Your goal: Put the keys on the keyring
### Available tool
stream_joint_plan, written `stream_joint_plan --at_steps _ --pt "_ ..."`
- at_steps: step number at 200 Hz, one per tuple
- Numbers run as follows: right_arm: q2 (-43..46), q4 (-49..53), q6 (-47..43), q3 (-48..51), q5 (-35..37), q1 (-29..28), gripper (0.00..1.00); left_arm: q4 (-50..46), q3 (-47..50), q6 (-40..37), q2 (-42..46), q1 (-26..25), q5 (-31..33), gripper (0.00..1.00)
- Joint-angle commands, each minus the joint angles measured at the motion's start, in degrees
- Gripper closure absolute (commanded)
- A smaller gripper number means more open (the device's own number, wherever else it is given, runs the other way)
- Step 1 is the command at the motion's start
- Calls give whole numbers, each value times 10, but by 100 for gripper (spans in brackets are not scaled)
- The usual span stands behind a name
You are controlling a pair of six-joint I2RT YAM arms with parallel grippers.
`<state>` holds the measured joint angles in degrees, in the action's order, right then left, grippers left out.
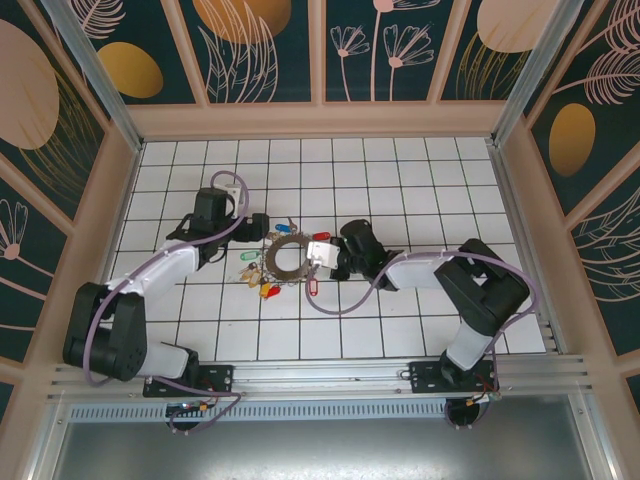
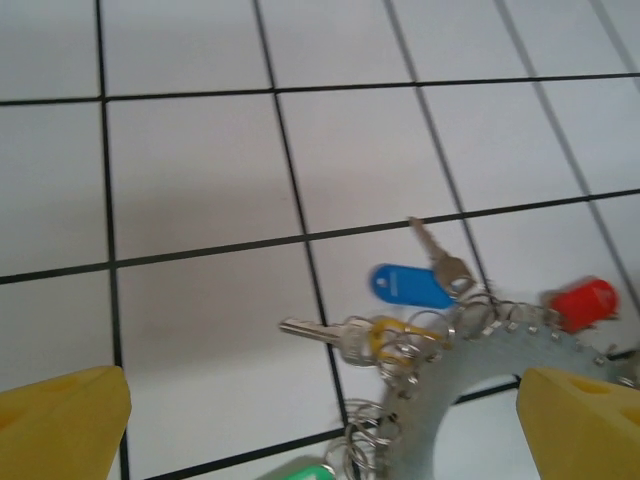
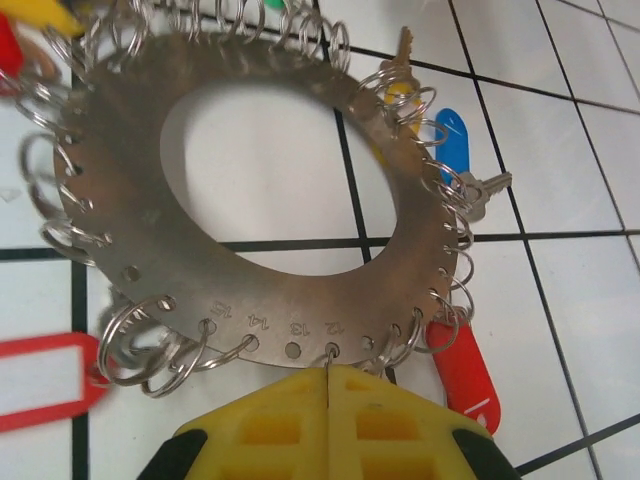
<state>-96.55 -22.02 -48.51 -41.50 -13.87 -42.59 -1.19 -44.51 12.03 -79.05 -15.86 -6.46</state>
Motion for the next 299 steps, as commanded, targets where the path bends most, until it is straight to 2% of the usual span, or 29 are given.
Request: stream_joint_plan --at_steps 1,10,38,48,71,83,103,132,179,225,278,291,299 --pt "28 78 88 -24 -81 3 100 54 17 -27 33 -1 -53 1" --pt "41 78 124 -5 -83 -5 100 54 19 -32 38 -1 -57 1" --pt "89 -26 257 91 -93 -15 100 69 28 -44 50 -1 -79 2" --pt "101 -54 286 117 -87 -15 100 86 36 -48 50 -1 -111 3" --pt "113 -77 315 151 -82 1 100 152 74 -77 46 -4 -233 4" --pt "111 -89 317 167 -83 7 100 186 95 -93 52 -7 -255 4" --pt "109 -106 315 188 -81 14 100 225 123 -111 68 -7 -244 4" --pt "108 -124 309 210 -96 19 99 198 116 -127 62 -7 -227 5" --pt "122 -104 303 211 -126 23 83 193 116 -123 50 -7 -226 6" --pt "119 -1 294 151 -172 31 72 178 115 -135 55 -7 -213 6" --pt "181 61 246 116 -142 22 65 177 117 -137 57 -7 -211 6" --pt "173 45 242 119 -93 -6 65 179 118 -138 58 -7 -211 6" --pt "164 23 241 125 -36 -32 65 180 119 -139 58 -7 -211 6"
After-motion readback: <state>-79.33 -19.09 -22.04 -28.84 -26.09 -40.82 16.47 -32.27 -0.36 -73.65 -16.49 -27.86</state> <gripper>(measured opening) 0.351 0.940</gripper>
